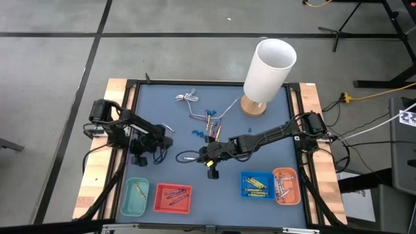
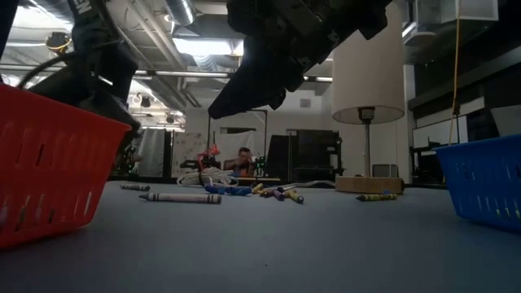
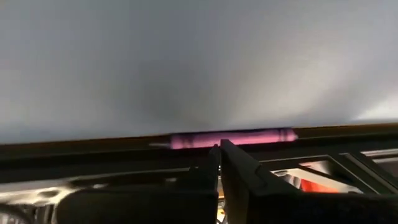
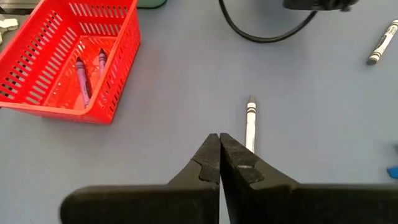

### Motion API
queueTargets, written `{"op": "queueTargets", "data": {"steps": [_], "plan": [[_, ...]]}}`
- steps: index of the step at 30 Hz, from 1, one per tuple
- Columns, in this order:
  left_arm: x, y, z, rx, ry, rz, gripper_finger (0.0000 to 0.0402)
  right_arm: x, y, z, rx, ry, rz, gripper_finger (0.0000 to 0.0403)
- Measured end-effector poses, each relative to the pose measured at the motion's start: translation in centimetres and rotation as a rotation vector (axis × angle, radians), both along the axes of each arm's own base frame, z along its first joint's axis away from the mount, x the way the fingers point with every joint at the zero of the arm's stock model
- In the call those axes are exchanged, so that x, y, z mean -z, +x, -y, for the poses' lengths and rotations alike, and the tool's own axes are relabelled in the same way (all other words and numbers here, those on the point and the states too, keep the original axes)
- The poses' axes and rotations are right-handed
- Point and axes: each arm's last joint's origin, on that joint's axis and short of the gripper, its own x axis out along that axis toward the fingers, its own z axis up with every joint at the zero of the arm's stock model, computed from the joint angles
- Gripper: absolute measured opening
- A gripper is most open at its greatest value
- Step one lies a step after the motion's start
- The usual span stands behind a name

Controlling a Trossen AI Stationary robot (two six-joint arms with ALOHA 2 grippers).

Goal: Sort crayons
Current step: Put the red crayon into the red basket

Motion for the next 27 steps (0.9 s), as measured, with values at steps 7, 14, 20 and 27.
{"op": "queueTargets", "data": {"steps": [7, 14, 20, 27], "plan": [[0.1, -0.2, 1.2, 0.043, -0.038, 0.005, 0.0000, 0.0, 0.0, 0.0, 0.002, -0.002, 0.002, 0.0003], [0.5, -0.8, 2.6, 0.059, -0.086, 0.002, 0.0000, 0.0, 0.0, 0.1, 0.019, -0.014, 0.005, 0.0003], [0.8, -1.3, 3.2, 0.060, -0.104, 0.002, 0.0000, 0.0, 0.0, 0.1, 0.020, -0.016, 0.004, 0.0003], [0.9, -1.2, 2.9, 0.022, -0.036, -0.002, 0.0000, 0.0, 0.0, 0.1, 0.020, -0.016, 0.005, 0.0003]]}}
